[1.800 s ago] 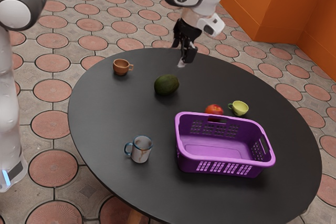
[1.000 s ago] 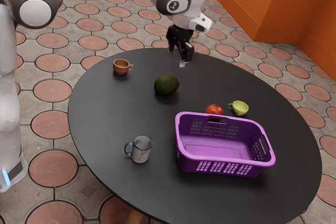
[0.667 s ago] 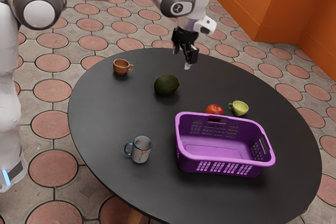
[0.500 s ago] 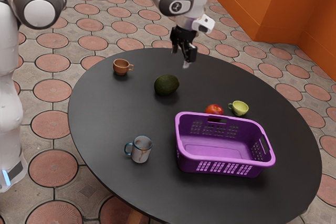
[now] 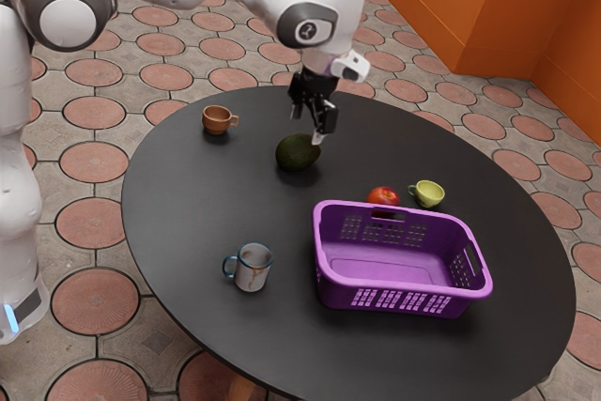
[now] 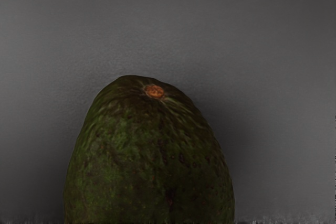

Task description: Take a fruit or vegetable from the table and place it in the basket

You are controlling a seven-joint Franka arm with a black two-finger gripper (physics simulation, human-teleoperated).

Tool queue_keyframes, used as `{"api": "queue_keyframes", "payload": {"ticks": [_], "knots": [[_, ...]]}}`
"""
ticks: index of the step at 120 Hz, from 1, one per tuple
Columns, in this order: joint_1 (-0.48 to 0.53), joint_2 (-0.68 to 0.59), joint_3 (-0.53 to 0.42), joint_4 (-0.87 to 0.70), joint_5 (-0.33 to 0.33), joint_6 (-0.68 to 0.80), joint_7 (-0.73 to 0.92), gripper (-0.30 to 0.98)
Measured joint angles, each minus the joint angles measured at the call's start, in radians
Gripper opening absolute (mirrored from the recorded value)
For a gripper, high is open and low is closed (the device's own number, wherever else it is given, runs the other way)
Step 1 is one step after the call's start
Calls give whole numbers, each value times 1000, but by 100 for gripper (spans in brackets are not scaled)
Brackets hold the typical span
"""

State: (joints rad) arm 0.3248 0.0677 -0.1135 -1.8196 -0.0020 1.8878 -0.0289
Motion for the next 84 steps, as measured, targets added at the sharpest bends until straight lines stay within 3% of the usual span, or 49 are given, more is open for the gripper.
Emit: {"api": "queue_keyframes", "payload": {"ticks": [84], "knots": [[21,3,14,-80,-71,62,-2,69]]}}
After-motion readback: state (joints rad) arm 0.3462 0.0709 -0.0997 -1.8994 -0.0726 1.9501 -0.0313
